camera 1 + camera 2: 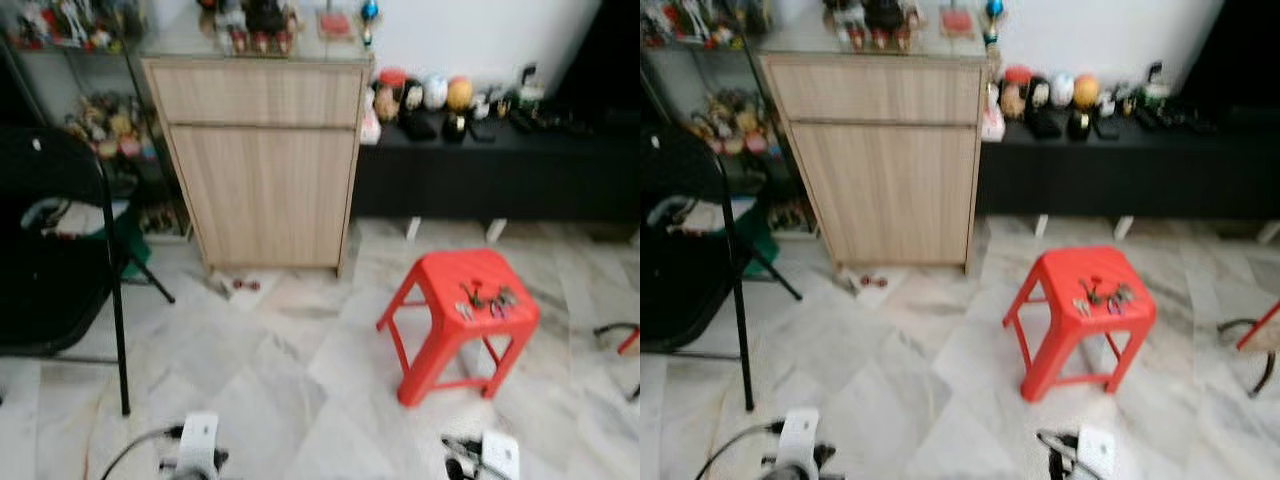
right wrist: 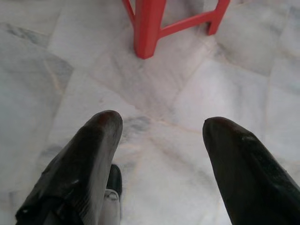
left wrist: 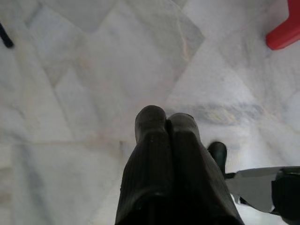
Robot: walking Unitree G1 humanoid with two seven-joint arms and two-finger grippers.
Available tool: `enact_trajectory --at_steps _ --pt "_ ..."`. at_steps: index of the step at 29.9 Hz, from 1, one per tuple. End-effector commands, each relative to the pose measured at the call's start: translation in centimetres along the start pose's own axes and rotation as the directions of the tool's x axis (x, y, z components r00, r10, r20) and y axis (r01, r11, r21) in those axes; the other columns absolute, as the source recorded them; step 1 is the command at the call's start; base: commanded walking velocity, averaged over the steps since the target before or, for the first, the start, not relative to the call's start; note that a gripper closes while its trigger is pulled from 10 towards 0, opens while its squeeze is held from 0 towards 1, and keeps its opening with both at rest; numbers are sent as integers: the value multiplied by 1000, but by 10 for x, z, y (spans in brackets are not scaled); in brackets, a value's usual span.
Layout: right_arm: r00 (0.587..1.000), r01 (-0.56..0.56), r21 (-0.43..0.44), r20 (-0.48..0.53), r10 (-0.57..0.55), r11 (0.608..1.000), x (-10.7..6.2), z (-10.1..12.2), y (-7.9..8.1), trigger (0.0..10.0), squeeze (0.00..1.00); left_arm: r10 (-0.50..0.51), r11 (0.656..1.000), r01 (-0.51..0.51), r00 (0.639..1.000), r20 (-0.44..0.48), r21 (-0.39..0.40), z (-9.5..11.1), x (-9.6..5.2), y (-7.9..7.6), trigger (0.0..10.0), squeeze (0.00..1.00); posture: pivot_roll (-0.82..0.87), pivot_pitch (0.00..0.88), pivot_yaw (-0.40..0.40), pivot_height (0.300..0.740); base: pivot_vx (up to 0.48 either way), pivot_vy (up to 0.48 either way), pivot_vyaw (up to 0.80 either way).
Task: Hang keys on a hook
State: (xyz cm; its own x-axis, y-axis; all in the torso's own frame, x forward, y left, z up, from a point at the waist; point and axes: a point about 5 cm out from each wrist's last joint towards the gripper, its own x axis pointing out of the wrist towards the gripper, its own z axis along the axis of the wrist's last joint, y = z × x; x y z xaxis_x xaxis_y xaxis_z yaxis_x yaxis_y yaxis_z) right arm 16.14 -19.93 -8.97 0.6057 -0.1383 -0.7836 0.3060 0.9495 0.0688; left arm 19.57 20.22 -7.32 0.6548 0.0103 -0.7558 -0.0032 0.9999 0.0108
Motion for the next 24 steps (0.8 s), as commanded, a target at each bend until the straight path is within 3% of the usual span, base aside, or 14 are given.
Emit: enact_trajectory --at_steps 1,15,24 --pt "1000 5 -7 -2 -5 1000 0 0 -2 10000 0 -6 1000 6 1000 -19 5 -4 -1 -1 10000 0 96 0 -65 740 0 -371 0" --pt "1000 0 -20 -14 0 1000 0 -1 -3 10000 0 -8 1000 8 1000 -26 8 -7 -1 -3 10000 0 97 0 -72 740 0 -366 0" --pt "1000 2 -26 -19 -2 1000 -1 -3 -4 10000 0 6 1000 -6 999 -35 -9 -10 -2 -1 10000 0 97 0 -72 740 0 0 0"
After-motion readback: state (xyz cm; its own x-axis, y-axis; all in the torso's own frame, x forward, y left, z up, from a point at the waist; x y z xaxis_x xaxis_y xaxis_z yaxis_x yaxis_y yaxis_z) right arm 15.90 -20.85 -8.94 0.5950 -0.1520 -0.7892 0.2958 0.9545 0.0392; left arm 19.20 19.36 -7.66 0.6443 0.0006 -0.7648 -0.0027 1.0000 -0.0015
